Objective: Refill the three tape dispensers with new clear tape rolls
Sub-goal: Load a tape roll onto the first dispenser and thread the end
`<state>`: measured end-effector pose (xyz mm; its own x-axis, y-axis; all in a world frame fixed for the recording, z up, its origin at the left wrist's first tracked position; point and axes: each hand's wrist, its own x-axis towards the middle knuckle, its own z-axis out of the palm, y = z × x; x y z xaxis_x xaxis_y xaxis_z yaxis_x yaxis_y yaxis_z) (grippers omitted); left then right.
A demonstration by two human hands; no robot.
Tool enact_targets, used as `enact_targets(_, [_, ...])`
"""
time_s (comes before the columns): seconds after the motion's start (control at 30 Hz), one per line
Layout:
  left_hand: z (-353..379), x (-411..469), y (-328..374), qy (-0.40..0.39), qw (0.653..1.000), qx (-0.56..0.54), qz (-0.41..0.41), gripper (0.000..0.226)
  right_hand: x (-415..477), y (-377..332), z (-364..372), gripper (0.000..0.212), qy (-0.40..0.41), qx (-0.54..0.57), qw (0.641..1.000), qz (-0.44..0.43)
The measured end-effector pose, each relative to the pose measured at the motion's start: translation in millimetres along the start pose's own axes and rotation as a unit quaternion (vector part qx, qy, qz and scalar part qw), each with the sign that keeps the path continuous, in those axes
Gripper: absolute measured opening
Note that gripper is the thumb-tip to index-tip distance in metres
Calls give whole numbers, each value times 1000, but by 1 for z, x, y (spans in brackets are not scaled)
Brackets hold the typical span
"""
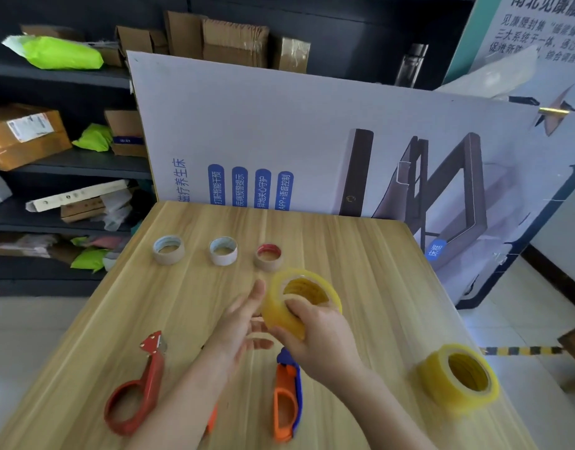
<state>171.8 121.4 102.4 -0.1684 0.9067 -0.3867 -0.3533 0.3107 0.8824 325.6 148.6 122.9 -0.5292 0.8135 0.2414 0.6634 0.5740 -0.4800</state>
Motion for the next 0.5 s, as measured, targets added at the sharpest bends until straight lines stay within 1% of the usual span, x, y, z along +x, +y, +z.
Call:
enact_targets(0.03, [2,2,-5,-7,1000,-5,-17,70,-2,2,7,30,-1,-26,1000,-14])
enact_targets(0.07, [3,4,-10,4,1000,-12,-27,74,-4,4,14,30,-6,-52,998,-26])
enact_targets(0.13, [2,12,-22,44,998,-17,-41,75,-7,9,24,32,-22,-71,996,-45])
enact_targets(0.17, [-1,14,-27,52,997,-19,-50,72,-8,11,28,34,-33,-60,996,-51])
enact_targets(0.23, [-10,17,-37,59,996,-16,-67,63,-11,17,32,41,-43,9,998,-43])
enact_targets(0.27, [-17,19,-42,65,995,-12,-75,57,-14,22,35,44,-20,56,998,-19])
enact_targets(0.3, [-23,20,-47,67,994,-4,-85,51,-17,27,38,44,23,100,994,23])
enact_targets(0.33, [-29,20,-50,64,993,8,-97,47,-20,33,42,40,66,133,985,82])
enact_targets(0.37, [-35,20,-52,53,992,21,-111,44,-21,40,47,33,92,154,973,147])
enact_targets(0.4, [-41,19,-54,38,991,35,-126,43,-23,47,53,25,93,162,960,211])
enact_targets(0.43, [-46,19,-56,18,988,51,-143,43,-25,55,61,21,63,158,949,267])
enact_targets(0.5, [-55,19,-60,-37,978,91,-182,49,-31,70,80,19,-53,133,924,355])
